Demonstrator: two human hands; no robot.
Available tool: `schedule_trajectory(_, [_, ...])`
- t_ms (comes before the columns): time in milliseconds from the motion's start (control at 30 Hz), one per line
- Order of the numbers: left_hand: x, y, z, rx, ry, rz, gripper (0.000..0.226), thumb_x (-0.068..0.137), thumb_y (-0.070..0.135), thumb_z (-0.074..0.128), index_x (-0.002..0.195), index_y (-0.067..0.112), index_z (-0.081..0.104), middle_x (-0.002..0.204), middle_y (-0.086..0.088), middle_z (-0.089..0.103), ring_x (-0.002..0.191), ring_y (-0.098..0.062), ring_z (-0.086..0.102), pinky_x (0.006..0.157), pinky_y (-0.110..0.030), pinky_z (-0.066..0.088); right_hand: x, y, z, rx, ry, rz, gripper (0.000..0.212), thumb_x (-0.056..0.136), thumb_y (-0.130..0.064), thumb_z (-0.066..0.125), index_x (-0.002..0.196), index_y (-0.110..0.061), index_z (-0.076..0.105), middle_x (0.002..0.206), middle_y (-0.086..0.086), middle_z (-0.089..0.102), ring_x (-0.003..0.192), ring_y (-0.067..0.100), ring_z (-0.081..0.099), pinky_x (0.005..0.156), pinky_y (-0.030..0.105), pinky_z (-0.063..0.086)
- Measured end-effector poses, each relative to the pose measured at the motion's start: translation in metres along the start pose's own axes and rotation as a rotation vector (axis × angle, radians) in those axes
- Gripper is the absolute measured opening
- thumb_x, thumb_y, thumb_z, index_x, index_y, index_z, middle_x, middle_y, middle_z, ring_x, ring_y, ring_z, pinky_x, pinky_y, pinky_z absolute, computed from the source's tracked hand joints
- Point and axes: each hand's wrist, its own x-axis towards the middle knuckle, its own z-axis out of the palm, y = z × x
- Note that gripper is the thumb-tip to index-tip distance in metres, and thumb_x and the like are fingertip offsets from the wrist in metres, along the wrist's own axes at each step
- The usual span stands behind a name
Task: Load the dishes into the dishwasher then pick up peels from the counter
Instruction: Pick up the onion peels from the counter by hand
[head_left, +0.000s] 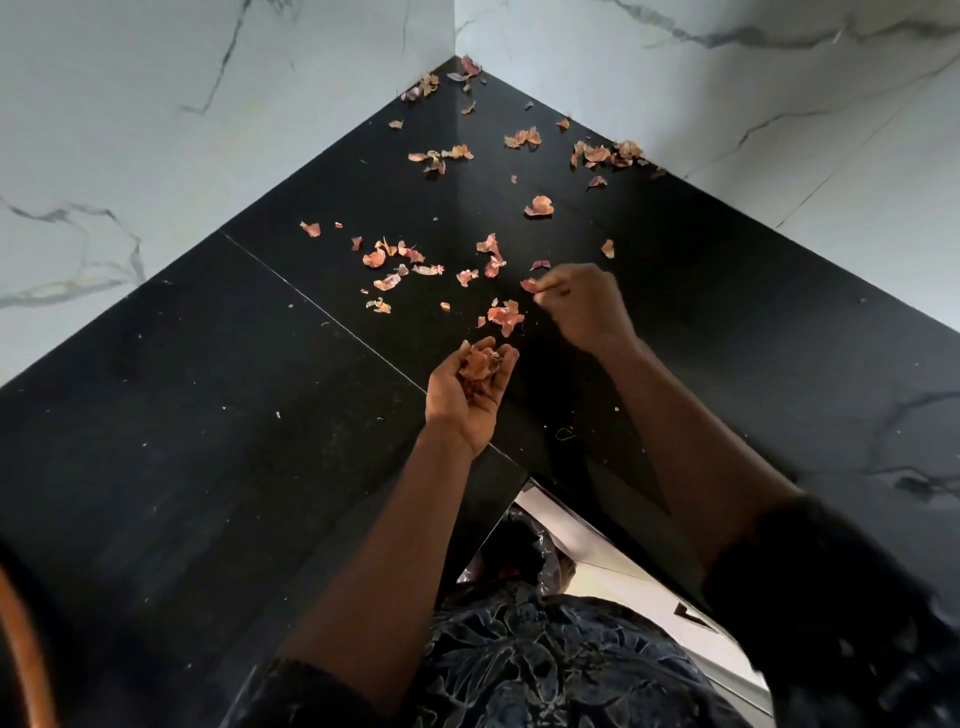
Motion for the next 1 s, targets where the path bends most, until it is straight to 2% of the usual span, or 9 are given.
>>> schedule_trajectory(133, [0.0, 0.006, -0.001, 0.029, -0.014, -0.013, 0.032, 0.104, 0.021, 0.051, 0.114, -0.006, 0.065, 0.122, -0.029, 0.066, 0.106, -0.037, 0.071, 0.078, -0.034, 0.063, 0.04, 0.038, 0.004, -0.198, -0.026, 0.227, 0.035, 0.093, -0.011, 0.066, 0.128, -0.012, 0.061, 0.125, 0.013, 0.06, 0.113, 0.026, 0.061, 0.097, 0.041, 0.052])
schedule_trajectory(300, [0.003, 0.003, -0.003, 0.056, -0.016, -0.046, 0.033, 0.105, 0.022, 0.049, 0.111, -0.006, 0.066, 0.112, -0.028, 0.069, 0.105, -0.036, 0.071, 0.079, -0.034, 0.063, 0.065, 0.03, 0.011, -0.343, -0.204, 0.053, 0.06, 0.092, -0.001, 0.059, 0.147, -0.021, 0.044, 0.147, 0.012, 0.041, 0.135, 0.034, 0.042, 0.108, 0.047, 0.044])
schedule_trajectory(400, [0.007, -0.002, -0.002, 0.069, -0.006, -0.054, 0.033, 0.105, 0.022, 0.049, 0.11, -0.006, 0.066, 0.11, -0.027, 0.07, 0.11, -0.036, 0.069, 0.079, -0.033, 0.063, 0.071, 0.027, 0.013, -0.402, -0.255, -0.091, 0.051, 0.094, -0.004, 0.059, 0.142, -0.019, 0.053, 0.143, 0.009, 0.045, 0.129, 0.031, 0.046, 0.104, 0.045, 0.047])
schedule_trajectory(500, [0.01, -0.004, 0.002, 0.078, -0.008, -0.058, 0.033, 0.105, 0.022, 0.05, 0.11, -0.006, 0.067, 0.113, -0.027, 0.069, 0.115, -0.037, 0.067, 0.081, -0.034, 0.062, 0.06, 0.032, 0.012, -0.448, -0.176, -0.206, 0.023, 0.094, -0.01, 0.062, 0.116, -0.012, 0.067, 0.121, 0.009, 0.057, 0.108, 0.024, 0.059, 0.091, 0.038, 0.054])
schedule_trajectory(567, [0.014, -0.004, 0.007, 0.076, -0.008, -0.054, 0.033, 0.104, 0.022, 0.051, 0.113, -0.006, 0.066, 0.115, -0.027, 0.069, 0.114, -0.037, 0.068, 0.081, -0.034, 0.062, 0.047, 0.042, 0.01, -0.438, -0.093, -0.187, 0.009, 0.095, -0.012, 0.061, 0.099, -0.013, 0.069, 0.106, 0.007, 0.059, 0.091, 0.018, 0.061, 0.08, 0.034, 0.056])
schedule_trajectory(633, [0.017, -0.003, 0.011, 0.079, -0.004, -0.046, 0.034, 0.104, 0.022, 0.051, 0.119, -0.006, 0.065, 0.119, -0.027, 0.068, 0.111, -0.036, 0.069, 0.081, -0.034, 0.062, 0.036, 0.055, 0.009, -0.387, -0.027, -0.097, 0.014, 0.098, -0.014, 0.056, 0.091, -0.015, 0.068, 0.098, 0.005, 0.06, 0.082, 0.015, 0.059, 0.074, 0.034, 0.056])
schedule_trajectory(767, [0.02, -0.009, 0.017, 0.094, 0.002, -0.045, 0.034, 0.104, 0.022, 0.051, 0.118, -0.005, 0.066, 0.122, -0.027, 0.067, 0.114, -0.036, 0.068, 0.083, -0.034, 0.062, 0.02, 0.064, -0.003, -0.201, 0.065, 0.084, 0.013, 0.095, -0.007, 0.063, 0.097, -0.015, 0.074, 0.102, 0.004, 0.072, 0.089, 0.011, 0.065, 0.078, 0.024, 0.051])
schedule_trajectory(867, [0.024, -0.016, 0.023, 0.117, 0.002, -0.06, 0.031, 0.103, 0.021, 0.052, 0.114, -0.004, 0.066, 0.116, -0.026, 0.069, 0.109, -0.035, 0.07, 0.086, -0.035, 0.061, -0.006, 0.036, -0.017, -0.064, 0.038, -0.018, 0.015, 0.092, -0.008, 0.069, 0.104, -0.015, 0.073, 0.109, -0.001, 0.071, 0.098, 0.006, 0.065, 0.088, 0.023, 0.052])
schedule_trajectory(1000, [0.028, -0.028, 0.033, 0.18, 0.006, -0.054, 0.031, 0.104, 0.019, 0.05, 0.121, -0.003, 0.063, 0.107, -0.02, 0.07, 0.091, -0.026, 0.073, 0.08, -0.032, 0.061, -0.041, -0.011, -0.026, 0.035, -0.082, -0.177, 0.012, 0.093, -0.012, 0.066, 0.103, -0.016, 0.071, 0.109, -0.004, 0.067, 0.096, 0.005, 0.064, 0.084, 0.022, 0.054])
